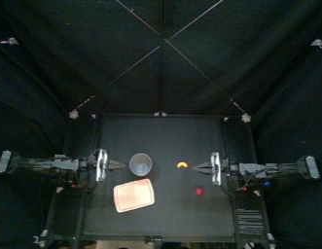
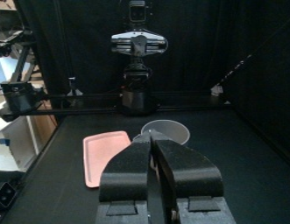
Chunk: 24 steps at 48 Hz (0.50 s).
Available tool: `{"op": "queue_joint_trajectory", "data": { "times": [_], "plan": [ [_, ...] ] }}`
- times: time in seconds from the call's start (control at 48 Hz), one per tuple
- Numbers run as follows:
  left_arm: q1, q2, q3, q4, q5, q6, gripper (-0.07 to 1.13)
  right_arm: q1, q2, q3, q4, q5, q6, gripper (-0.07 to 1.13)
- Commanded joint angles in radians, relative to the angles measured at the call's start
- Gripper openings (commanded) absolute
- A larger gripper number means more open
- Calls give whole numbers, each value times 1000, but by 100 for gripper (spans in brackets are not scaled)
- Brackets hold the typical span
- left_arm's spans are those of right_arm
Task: Pick the tangerine then place it in the grey bowl
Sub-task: Pick the tangerine
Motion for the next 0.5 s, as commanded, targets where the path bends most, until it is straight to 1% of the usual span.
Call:
{"op": "queue_joint_trajectory", "data": {
  "times": [0.021, 0.188, 0.354, 0.458, 0.5],
  "plan": [
    [2, 9, -58, -14, 92, 0, 3, -2, 31, -6, 6, 9, 12, -1],
    [3, 9, -107, -14, 215, 2, 3, -21, 83, -31, 18, 132, 28, 0],
    [12, 8, -127, -11, 268, 3, 3, -52, 130, -78, 14, 295, 26, 0],
    [26, 8, -129, -14, 279, 2, 3, -77, 150, -110, 11, 393, 25, 2],
    [29, 8, -127, -14, 279, 2, 3, -92, 160, -121, 11, 428, 26, 5]
  ]
}}
